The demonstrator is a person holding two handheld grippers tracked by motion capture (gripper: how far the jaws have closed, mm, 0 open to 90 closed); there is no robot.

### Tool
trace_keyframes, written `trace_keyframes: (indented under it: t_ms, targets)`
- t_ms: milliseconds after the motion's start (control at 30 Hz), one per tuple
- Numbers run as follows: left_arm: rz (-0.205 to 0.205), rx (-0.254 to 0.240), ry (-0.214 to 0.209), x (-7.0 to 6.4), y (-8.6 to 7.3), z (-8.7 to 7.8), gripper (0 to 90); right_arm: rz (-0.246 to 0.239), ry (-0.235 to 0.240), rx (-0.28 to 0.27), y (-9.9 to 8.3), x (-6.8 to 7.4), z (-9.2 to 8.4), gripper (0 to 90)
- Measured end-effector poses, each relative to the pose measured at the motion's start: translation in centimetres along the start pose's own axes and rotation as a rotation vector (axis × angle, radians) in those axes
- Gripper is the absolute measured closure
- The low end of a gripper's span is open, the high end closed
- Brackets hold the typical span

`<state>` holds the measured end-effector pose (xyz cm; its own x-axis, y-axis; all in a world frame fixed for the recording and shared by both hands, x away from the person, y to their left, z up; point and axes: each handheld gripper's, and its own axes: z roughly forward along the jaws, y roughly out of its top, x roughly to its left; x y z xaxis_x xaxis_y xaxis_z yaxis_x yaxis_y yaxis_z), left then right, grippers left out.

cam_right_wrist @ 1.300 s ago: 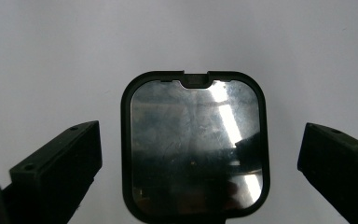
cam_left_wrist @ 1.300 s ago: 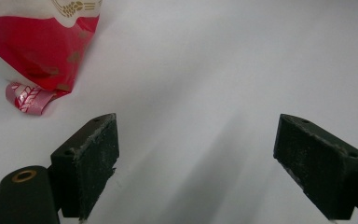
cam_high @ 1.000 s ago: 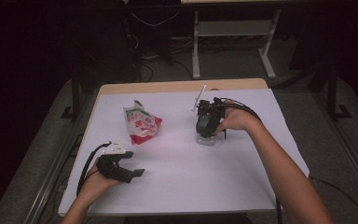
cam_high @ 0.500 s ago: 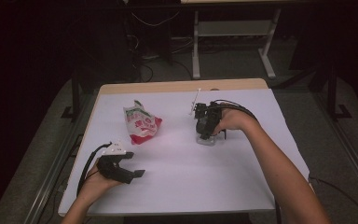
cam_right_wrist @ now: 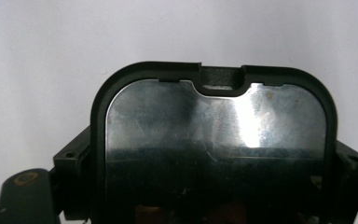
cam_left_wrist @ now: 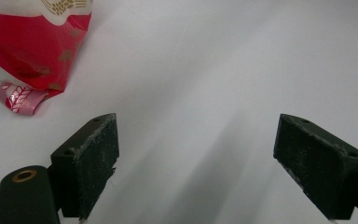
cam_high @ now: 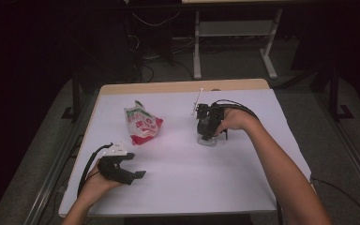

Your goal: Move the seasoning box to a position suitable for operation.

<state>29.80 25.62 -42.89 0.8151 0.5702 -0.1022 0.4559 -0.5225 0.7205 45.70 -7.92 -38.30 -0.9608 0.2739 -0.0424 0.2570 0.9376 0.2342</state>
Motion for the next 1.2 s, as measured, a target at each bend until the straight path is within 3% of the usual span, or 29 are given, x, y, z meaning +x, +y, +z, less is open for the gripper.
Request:
trace_keyframes:
  t_ms: [533,767,1000,1200]
  targets:
    - [0.002,-0.001,-0.013,0.0,0.0,0.2,14.0,-0.009,0.026,-0.017,-0.4,0.2,-0.5,15.0]
    - [0.0,-0.004,-0.013,0.0,0.0,0.1,14.0,-0.011,0.016,-0.036,-0.5,0.5,-1.3,15.0]
    - [0.003,-0.002,-0.015,-0.1,0.0,0.2,14.0,-0.022,-0.015,-0.032,-1.2,1.8,-2.5,15.1]
    - [0.007,-0.003,-0.016,-0.1,0.0,0.2,14.1,-0.028,-0.013,-0.048,-1.7,3.3,-3.3,15.1]
